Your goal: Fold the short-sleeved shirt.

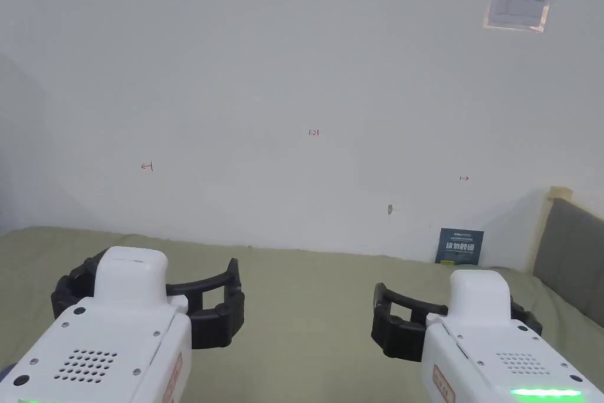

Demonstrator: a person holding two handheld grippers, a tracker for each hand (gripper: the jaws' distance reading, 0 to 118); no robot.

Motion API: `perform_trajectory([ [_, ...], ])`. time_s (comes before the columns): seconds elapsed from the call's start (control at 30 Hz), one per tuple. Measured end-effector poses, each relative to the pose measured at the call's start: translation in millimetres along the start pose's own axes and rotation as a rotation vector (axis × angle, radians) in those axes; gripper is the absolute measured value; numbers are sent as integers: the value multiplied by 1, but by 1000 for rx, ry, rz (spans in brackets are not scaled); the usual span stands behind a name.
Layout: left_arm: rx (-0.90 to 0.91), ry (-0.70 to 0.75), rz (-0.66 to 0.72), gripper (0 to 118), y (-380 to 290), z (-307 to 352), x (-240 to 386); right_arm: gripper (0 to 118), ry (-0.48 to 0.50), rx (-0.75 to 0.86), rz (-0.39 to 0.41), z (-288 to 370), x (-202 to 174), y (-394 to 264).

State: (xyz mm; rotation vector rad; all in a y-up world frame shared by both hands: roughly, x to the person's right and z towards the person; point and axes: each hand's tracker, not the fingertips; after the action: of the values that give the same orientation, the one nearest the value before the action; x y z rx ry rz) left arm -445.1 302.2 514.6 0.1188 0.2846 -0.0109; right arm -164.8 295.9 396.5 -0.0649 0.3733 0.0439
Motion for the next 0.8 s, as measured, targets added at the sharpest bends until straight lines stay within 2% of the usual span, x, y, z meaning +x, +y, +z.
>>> perform_trajectory([
  [0.17,-12,-7,21,118,1,-1,-1,118,2,8,-20,2,1,2],
  [0.8,-47,-39,27,118,-2,-5,4,118,-5,-3,9,1,-3,0],
])
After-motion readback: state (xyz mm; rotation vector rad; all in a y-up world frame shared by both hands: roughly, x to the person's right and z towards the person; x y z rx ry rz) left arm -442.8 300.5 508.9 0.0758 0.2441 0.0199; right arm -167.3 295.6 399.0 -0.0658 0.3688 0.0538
